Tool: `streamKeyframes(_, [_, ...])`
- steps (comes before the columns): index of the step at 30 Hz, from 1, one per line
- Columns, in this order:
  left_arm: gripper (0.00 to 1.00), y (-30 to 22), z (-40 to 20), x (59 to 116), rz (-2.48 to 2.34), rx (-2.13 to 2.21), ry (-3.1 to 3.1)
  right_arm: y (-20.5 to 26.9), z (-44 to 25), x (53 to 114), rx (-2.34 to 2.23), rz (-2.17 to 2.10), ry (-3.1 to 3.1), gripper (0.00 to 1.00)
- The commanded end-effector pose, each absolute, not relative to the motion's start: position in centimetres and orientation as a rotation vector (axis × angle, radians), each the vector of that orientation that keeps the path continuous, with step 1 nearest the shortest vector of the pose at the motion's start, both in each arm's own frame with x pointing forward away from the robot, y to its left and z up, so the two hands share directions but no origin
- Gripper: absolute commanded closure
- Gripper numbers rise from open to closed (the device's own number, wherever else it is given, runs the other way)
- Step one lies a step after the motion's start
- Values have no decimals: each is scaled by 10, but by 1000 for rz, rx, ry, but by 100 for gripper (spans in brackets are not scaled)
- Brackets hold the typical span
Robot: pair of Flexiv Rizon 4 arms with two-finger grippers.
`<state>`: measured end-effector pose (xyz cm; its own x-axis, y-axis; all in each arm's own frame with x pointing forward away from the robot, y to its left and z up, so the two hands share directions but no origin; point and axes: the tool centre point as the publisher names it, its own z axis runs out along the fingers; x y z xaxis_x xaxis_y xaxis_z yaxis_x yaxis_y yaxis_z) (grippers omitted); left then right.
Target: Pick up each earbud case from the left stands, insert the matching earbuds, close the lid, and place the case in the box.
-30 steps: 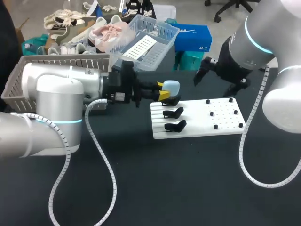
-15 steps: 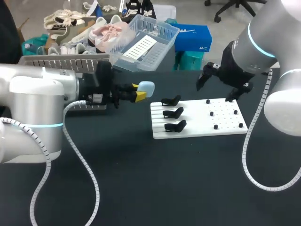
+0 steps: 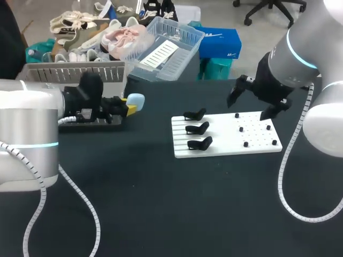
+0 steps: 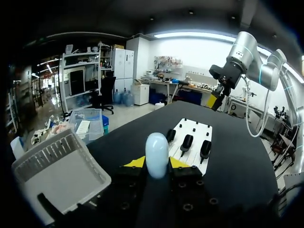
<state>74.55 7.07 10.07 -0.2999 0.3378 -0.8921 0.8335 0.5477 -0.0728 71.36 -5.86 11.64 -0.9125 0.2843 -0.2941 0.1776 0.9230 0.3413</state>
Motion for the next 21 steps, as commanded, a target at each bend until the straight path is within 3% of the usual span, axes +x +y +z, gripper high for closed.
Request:
streamKeyframes(1, [100, 81, 101, 745, -533, 866, 1906, -60, 115, 712, 337, 443, 2743, 0])
streamKeyframes(21, [100, 152, 103, 774, -337, 629, 1946, -62, 103, 697, 395, 470, 2754, 0])
